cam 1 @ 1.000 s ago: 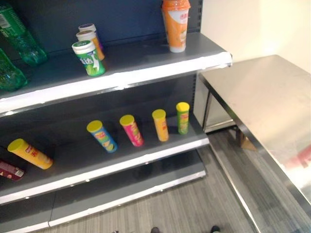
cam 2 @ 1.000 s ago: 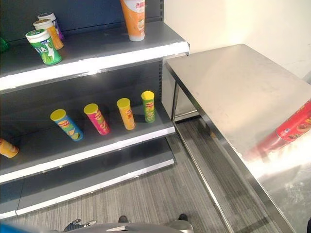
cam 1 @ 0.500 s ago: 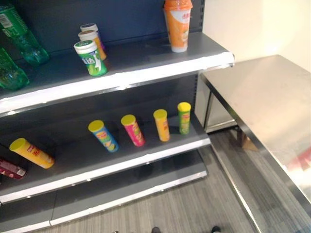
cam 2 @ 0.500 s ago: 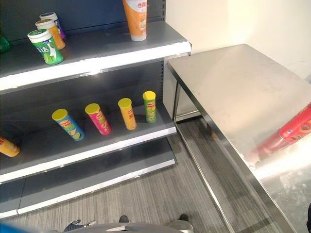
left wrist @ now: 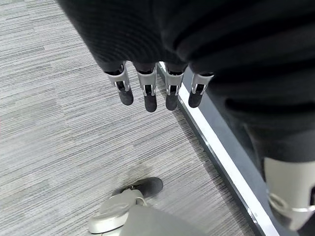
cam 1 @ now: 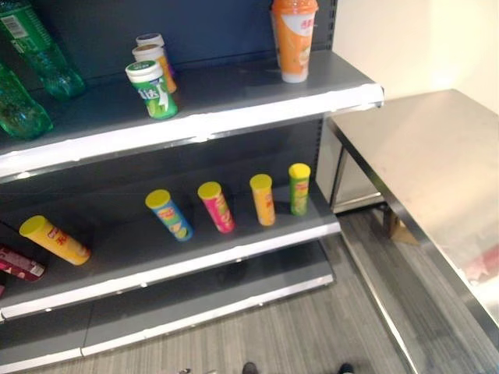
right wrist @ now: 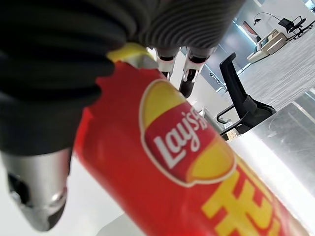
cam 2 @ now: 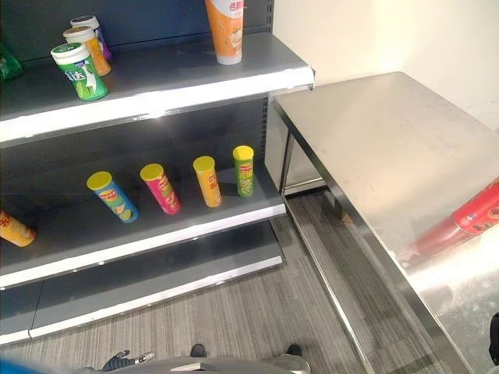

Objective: Put the goods on the table back onto the shelves and tidy them up.

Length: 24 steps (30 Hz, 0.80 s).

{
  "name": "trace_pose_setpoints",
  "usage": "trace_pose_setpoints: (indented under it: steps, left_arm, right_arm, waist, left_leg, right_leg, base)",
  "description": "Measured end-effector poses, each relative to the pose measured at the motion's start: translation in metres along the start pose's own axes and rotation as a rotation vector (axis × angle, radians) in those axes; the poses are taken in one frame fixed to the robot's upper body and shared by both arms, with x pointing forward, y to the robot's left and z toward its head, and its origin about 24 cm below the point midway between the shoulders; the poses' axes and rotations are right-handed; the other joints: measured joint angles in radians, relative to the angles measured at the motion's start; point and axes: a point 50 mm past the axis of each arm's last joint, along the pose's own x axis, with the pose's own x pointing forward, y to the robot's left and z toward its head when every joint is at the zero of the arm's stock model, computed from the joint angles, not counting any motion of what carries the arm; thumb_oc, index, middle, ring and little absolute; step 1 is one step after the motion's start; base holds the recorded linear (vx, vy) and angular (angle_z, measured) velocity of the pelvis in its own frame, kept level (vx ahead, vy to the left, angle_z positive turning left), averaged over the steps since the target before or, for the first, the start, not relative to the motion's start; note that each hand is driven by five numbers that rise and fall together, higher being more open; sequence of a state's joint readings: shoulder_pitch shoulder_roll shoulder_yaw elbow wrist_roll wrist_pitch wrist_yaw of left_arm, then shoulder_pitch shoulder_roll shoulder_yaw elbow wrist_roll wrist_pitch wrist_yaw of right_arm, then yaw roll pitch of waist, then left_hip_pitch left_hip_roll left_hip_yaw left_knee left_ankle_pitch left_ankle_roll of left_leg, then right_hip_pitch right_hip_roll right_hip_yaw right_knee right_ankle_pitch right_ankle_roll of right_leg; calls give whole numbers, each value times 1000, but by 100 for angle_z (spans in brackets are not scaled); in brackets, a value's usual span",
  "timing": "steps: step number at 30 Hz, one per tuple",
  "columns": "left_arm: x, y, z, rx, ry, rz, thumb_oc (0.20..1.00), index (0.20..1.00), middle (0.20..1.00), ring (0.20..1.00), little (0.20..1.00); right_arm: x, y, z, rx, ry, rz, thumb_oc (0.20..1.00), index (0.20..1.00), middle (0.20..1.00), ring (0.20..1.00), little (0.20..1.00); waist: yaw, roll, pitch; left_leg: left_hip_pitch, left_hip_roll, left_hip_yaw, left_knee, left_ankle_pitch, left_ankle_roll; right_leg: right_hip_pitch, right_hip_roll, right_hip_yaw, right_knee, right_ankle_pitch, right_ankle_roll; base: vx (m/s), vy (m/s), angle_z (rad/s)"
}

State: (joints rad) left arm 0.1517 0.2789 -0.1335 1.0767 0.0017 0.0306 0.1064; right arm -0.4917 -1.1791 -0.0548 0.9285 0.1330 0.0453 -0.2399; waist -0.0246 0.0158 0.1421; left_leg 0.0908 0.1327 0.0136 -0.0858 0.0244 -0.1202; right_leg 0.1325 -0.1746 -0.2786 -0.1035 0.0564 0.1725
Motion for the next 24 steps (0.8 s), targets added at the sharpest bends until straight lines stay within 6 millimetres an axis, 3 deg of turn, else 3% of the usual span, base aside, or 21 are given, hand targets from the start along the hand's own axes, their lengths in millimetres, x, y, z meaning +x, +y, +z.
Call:
trace_pose_setpoints:
  steps: [1,11,18,24]
  left_arm:
    - [0,0,0,0,0,0,1000,1000,1000,1000,1000]
    - [0,0,0,-1,0,1,1000,1000,1000,1000,1000]
    - [0,4,0,-50,-2,17,1000,1000,1000,1000,1000]
    - [-1,11,8,-138,-46,44,1000,1000,1000,1000,1000]
  right_arm:
    - [1,-1,2,-22,-3,11,200,200,200,200,200]
    - [2,-1,3,-42,1,50,200,200,200,200,200]
    - [-19,0,28,-23,-222,86,200,200,200,200,200]
    - [-40,0,66,72,-437,73,200,200,200,200,200]
  waist:
    - [1,0,0]
    - [-1,-5,3]
    - [0,-3,9]
    - [1,-7,45]
  left_leg:
    - [0,0,0,0,0,0]
    - [1,0,0,0,0,0]
    - [1,1,-1,2,0,0]
    - [-21,8,-25,57,-6,-9]
  right_leg:
    - [0,0,0,0,0,0]
    - [-4,0,1,0,0,0]
    - [-4,2,1,0,-1,1]
    - [14,12,-15,0,-8,1]
  base:
    - [0,0,0]
    - [0,0,0]
    - [-25,-42,0]
    - [-69,-95,9]
